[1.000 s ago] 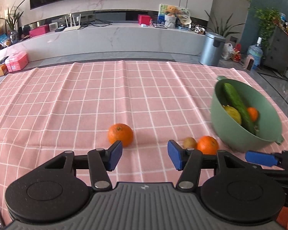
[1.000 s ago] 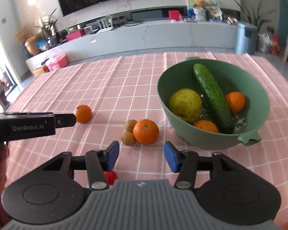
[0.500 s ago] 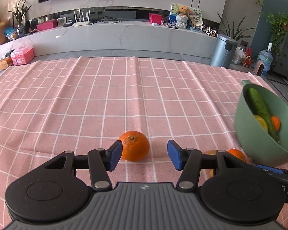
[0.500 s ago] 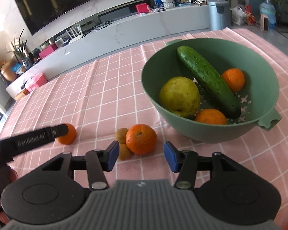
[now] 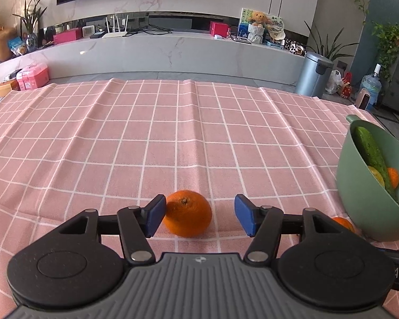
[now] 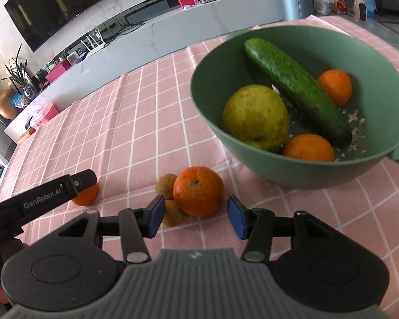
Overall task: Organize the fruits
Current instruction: 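Grasp a loose orange with the left tool while the right tool grasps another orange, then lift the orange in the left tool while the right tool lifts its orange, then carry the orange over the colander with the left tool while the right tool carries its orange there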
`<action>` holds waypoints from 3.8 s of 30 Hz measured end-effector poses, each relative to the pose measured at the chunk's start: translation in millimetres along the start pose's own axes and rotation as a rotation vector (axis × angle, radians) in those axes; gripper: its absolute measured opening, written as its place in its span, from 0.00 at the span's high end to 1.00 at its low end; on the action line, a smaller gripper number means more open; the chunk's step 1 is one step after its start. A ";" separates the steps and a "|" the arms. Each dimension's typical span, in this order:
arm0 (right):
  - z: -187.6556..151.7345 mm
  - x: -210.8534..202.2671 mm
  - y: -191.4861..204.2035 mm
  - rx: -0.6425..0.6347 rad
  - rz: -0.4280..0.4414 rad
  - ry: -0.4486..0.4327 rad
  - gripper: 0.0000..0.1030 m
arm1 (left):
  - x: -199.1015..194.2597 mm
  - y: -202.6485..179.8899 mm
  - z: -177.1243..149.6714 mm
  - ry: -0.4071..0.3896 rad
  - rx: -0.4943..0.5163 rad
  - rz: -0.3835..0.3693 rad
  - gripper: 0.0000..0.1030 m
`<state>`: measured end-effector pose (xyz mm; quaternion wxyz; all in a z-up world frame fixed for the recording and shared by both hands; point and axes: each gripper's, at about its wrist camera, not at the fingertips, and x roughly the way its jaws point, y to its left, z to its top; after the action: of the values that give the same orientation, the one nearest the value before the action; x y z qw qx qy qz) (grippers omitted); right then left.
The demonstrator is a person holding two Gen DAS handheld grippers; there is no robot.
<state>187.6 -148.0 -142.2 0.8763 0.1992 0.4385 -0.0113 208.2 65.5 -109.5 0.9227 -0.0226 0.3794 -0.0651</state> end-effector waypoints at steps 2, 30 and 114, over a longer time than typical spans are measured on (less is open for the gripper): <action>0.9 2.4 0.5 -0.001 0.002 -0.001 0.52 | 2.1 -1.0 1.0 -0.004 0.009 0.014 0.32; -2.2 -13.9 -12.6 -0.061 0.000 0.038 0.62 | -7.1 6.0 -3.9 0.093 -0.024 -0.009 0.53; 83.3 -83.7 -72.3 -0.794 -0.053 0.133 0.62 | -15.2 -186.3 42.2 0.249 0.183 -0.339 0.52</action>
<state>185.7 -257.4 -57.4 0.8543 -0.1659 0.4694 0.1492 208.0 -117.3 -51.8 0.8430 0.0058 0.4734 -0.2555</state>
